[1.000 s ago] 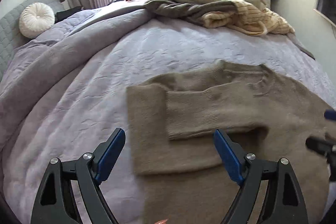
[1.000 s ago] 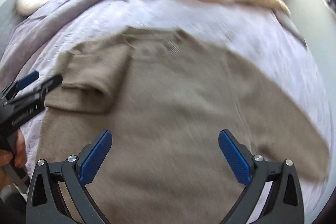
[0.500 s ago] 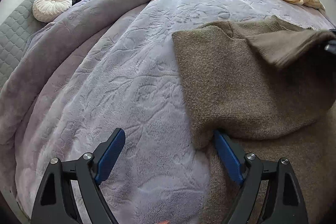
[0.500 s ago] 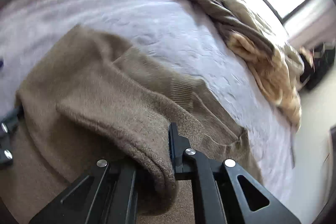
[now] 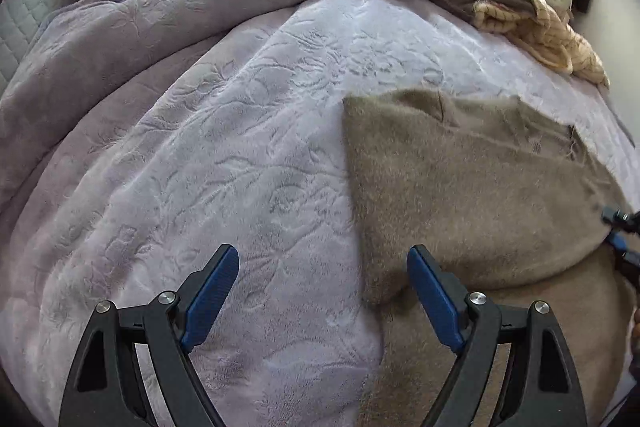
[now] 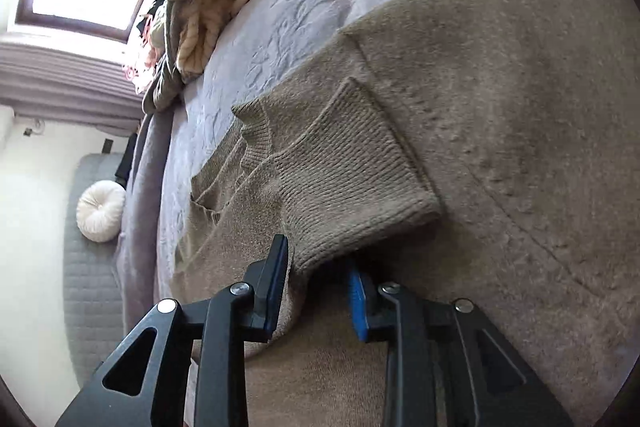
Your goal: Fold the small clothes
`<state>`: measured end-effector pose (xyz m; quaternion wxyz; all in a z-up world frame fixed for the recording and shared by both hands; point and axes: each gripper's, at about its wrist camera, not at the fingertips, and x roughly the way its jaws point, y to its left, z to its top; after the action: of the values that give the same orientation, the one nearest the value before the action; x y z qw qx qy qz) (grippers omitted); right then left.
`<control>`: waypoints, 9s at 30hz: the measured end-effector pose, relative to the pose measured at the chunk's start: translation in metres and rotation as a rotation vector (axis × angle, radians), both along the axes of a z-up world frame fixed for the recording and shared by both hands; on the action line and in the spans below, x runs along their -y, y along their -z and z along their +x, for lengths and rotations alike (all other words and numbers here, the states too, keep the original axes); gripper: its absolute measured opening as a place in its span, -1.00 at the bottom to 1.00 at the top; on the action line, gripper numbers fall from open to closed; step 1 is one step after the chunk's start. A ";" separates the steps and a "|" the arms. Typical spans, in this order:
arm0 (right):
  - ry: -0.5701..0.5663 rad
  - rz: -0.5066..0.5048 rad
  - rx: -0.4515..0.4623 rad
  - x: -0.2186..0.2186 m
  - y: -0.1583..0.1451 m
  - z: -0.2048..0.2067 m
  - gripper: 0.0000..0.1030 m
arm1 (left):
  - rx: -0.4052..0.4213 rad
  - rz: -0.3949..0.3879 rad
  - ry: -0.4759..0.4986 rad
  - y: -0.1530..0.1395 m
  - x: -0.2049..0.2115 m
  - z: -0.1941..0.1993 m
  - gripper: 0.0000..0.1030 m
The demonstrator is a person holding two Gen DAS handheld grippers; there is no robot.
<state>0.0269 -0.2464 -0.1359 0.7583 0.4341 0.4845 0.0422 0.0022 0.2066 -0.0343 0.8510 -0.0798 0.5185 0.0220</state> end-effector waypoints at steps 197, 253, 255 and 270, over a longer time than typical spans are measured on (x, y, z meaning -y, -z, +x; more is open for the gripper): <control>-0.918 -0.588 0.179 -0.220 -0.043 0.001 -0.23 | -0.085 -0.298 0.061 0.005 0.037 -0.023 1.00; -0.227 -0.361 0.026 0.011 -0.068 -0.068 -0.38 | -0.070 0.009 0.052 0.004 0.068 0.015 0.92; -0.247 -0.418 0.024 0.008 -0.067 -0.057 -0.43 | -0.066 0.068 0.064 0.009 0.080 0.029 0.92; -0.160 -0.396 0.023 0.069 -0.053 -0.083 -0.05 | -0.160 0.087 0.010 0.048 0.038 0.029 0.97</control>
<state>-0.0559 -0.3150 -0.0834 0.8286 0.2364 0.5074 0.0110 0.0310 0.1687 -0.0827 0.8096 -0.0382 0.5839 0.0464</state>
